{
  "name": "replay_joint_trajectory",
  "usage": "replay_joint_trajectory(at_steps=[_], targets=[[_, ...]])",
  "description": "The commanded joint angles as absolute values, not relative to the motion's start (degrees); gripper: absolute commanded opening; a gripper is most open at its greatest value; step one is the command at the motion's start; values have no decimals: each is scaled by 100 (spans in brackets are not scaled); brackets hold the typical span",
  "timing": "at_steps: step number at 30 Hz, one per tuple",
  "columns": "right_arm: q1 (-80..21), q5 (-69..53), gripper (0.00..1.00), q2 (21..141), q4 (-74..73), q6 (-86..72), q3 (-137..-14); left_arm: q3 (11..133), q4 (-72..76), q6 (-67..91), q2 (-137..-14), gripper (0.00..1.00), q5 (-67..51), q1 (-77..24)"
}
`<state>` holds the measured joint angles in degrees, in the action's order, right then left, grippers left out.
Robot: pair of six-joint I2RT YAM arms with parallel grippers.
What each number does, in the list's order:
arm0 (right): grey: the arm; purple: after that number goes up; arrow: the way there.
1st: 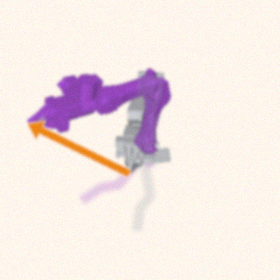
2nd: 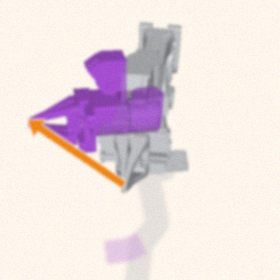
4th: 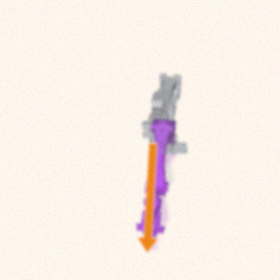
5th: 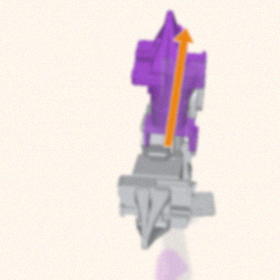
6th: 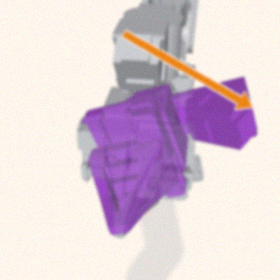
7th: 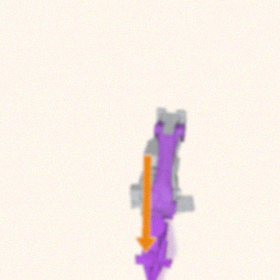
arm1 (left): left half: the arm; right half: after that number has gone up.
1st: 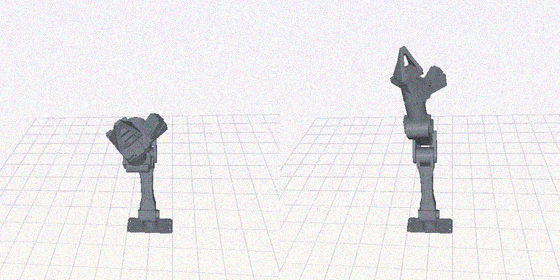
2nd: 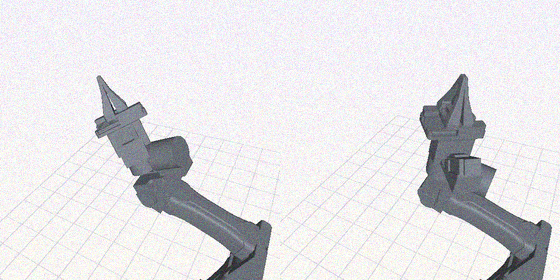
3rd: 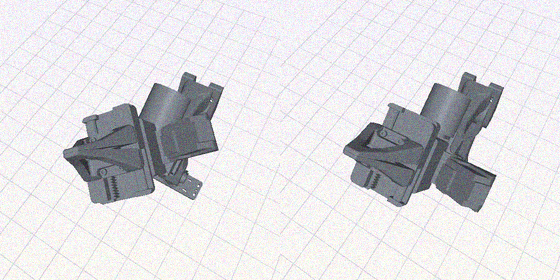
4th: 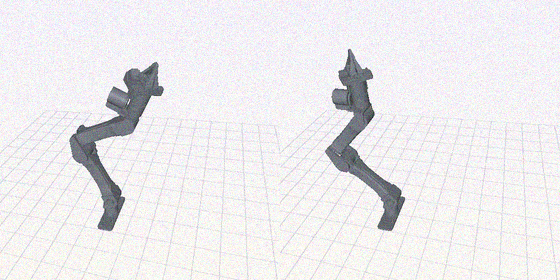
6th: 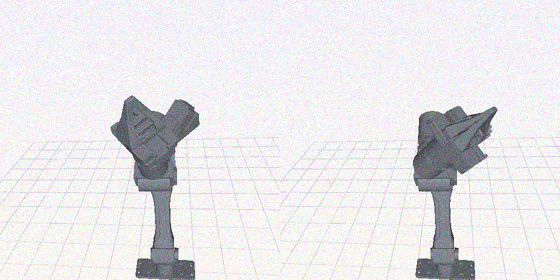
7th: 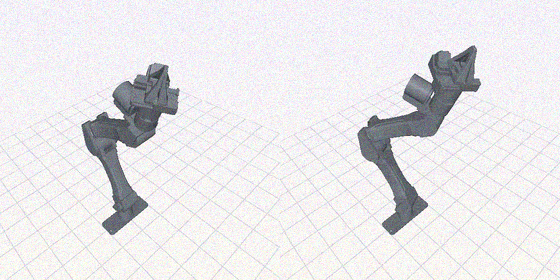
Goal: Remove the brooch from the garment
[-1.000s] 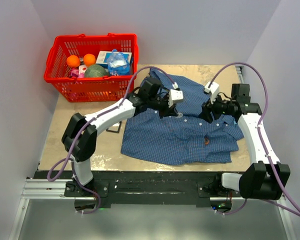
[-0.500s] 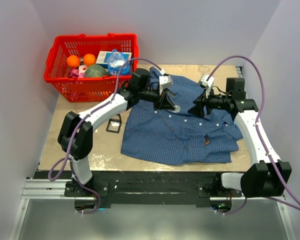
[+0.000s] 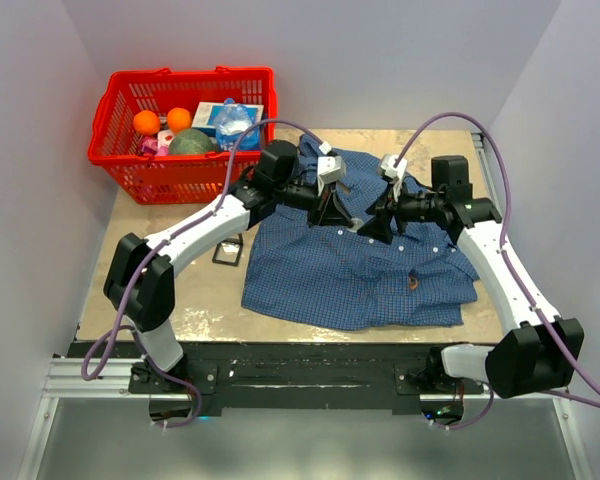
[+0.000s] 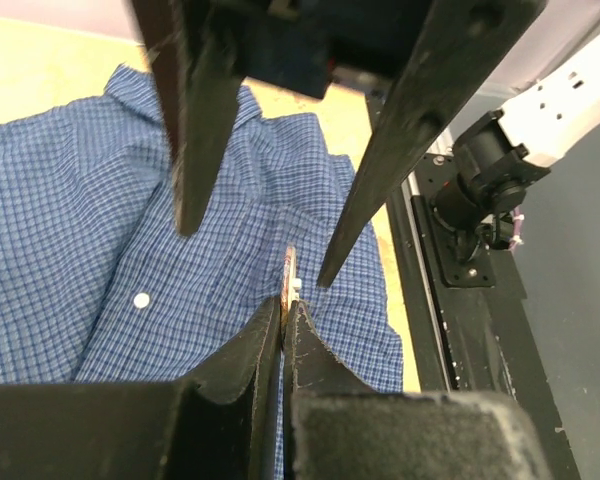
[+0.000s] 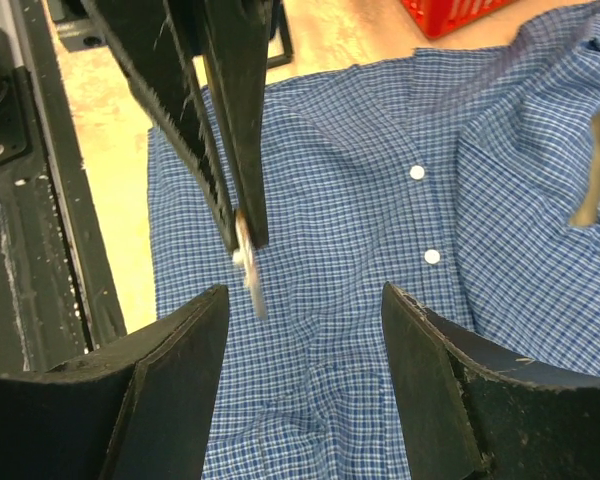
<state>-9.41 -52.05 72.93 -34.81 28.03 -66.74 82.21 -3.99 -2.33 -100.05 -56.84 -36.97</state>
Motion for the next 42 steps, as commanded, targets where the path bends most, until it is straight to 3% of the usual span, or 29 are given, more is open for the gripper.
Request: replay_joint_trajectory(at_steps=[1, 42], targets=[[-1046, -5326, 66, 7321, -3567, 2856, -6978, 8218, -150, -106, -9773, 0, -5801, -3753], [-1231, -4474, 49, 7497, -2944, 2118, -6908, 8323, -88, -62, -9896, 0, -5818, -3744]])
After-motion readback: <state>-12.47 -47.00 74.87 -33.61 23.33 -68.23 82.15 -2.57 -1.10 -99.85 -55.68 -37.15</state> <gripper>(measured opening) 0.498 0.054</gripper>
